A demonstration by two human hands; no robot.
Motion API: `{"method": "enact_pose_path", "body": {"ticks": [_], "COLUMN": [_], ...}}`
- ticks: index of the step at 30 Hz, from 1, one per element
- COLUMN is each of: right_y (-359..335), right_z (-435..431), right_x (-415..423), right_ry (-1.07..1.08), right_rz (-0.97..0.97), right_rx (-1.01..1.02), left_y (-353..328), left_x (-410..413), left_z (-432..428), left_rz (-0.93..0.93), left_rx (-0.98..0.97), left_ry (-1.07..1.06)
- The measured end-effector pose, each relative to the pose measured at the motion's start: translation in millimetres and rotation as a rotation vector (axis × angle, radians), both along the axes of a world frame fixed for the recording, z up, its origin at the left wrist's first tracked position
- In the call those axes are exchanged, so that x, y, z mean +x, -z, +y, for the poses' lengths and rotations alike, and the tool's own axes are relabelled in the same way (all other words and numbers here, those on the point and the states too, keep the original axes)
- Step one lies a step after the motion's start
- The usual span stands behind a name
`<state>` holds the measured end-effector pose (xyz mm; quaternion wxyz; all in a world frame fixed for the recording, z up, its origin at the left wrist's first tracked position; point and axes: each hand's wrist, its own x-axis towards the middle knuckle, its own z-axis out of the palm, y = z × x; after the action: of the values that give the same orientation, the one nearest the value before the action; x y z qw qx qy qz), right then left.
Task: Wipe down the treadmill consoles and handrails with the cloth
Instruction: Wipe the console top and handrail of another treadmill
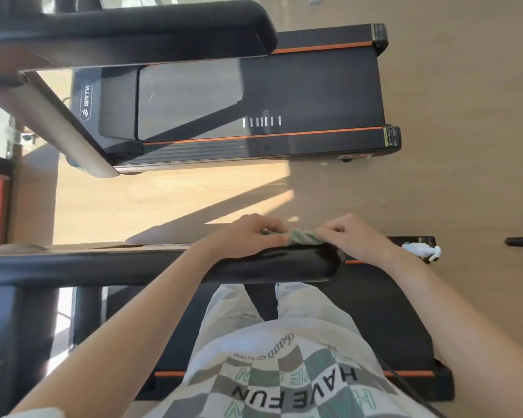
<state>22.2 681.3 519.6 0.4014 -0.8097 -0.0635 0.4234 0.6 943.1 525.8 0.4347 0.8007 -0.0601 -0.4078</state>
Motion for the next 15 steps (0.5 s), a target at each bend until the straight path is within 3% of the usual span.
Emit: {"method": "enact_pose_path", "body": {"ticks": [3, 7, 15], "right_y": [2, 10, 33], "right_z": [2, 6, 12], "right_x": [3, 17, 36], "right_ry": [0.054, -0.035, -0.128], "right_rz": [0.041, 0.097, 0.214], "right_rx": [-0.023, -0.117, -0.114], "left_y": [9, 26, 58], "left_x": [13, 35, 53], "left_z": [-10, -19, -25], "left_rz": [0.065, 0.176, 0.29], "left_rx": [-0.021, 0.002, 0.02], "left_ry": [0.011, 0.025, 0.187]}}
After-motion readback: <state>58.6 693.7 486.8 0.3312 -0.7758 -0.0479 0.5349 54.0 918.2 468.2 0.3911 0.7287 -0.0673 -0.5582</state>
